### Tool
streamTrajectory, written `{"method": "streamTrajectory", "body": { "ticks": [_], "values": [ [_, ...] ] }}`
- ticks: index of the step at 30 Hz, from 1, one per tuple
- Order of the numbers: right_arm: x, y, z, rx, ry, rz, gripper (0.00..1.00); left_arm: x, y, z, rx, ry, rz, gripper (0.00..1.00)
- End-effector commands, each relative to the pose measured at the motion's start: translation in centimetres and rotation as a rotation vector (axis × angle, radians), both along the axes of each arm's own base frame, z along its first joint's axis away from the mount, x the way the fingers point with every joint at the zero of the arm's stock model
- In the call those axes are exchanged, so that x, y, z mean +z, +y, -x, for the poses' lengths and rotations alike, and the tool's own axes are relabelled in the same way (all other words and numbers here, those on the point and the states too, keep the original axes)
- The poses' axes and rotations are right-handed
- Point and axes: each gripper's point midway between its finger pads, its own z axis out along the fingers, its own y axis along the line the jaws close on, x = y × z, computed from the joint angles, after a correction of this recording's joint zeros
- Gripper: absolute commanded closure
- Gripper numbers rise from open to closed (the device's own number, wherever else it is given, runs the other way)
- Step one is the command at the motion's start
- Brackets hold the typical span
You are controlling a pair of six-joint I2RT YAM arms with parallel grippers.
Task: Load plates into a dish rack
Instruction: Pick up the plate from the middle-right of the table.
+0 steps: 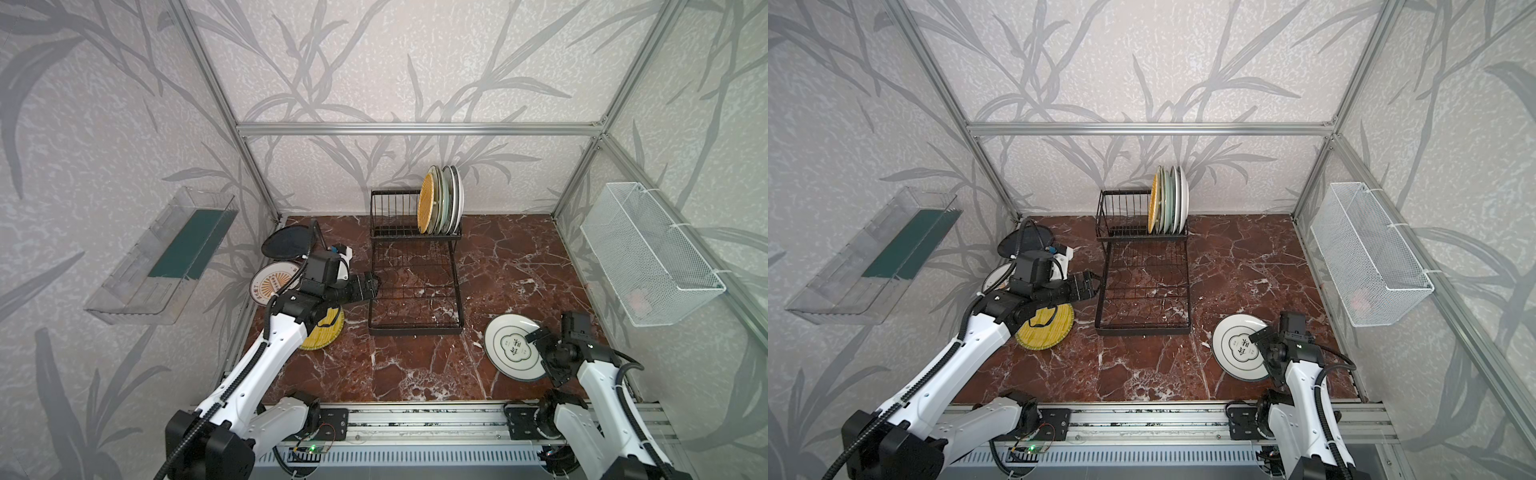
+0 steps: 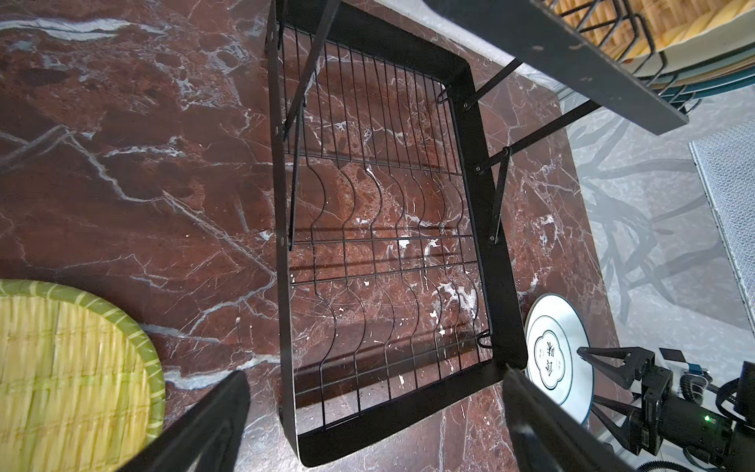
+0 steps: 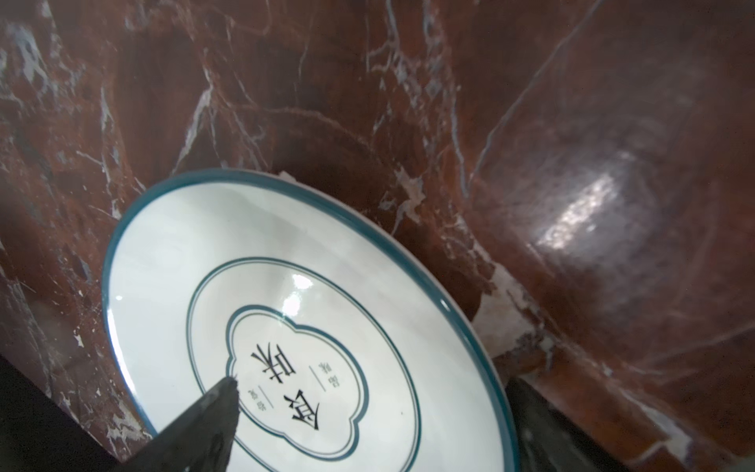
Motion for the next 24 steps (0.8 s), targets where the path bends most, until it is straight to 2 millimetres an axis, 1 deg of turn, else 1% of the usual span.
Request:
{"method": "streamTrajectory", "body": {
  "ticks": [1, 7, 10, 14, 16, 18, 21, 23, 24],
  "values": [
    [0.6, 1.4, -1.7, 0.0, -0.098, -0.064, 0.01, -0.3, 0.0, -0.2, 0.001, 0.002, 0.009, 0.04],
    [-0.1, 2.9, -3.2, 0.009, -0.186, -0.137, 0.01, -0.3, 0.1, -0.3, 0.005, 0.004, 0.012, 0.04],
    [-0.5, 3.0, -3.1, 0.009, -0.212, -0.141, 0.01, -0.4, 0.1, -0.3, 0.005, 0.007, 0.011, 0.04],
    [-1.0, 3.0, -2.9, -0.004, -0.238, -0.143, 0.1, -0.4, 0.1, -0.3, 0.008, 0.008, 0.014, 0.04],
    [-1.4, 3.2, -3.1, -0.001, -0.251, -0.155, 0.21, -0.4, 0.1, -0.4, 0.009, 0.008, 0.015, 0.04],
    [-1.8, 3.3, -3.1, 0.001, -0.243, -0.162, 0.25, -0.2, 0.1, -0.5, 0.011, 0.005, 0.018, 0.05],
    [-2.2, 3.4, -3.3, 0.008, -0.229, -0.165, 0.36, -0.1, 0.1, -0.6, 0.012, 0.005, 0.025, 0.05],
    [-2.5, 3.4, -3.2, 0.005, -0.215, -0.166, 0.37, 0.1, 0.1, -0.7, 0.014, 0.004, 0.028, 0.05],
    [-2.7, 3.3, -3.2, 0.001, -0.207, -0.163, 0.39, 0.1, 0.1, -0.7, 0.015, 0.005, 0.028, 0.05]
  ]
}}
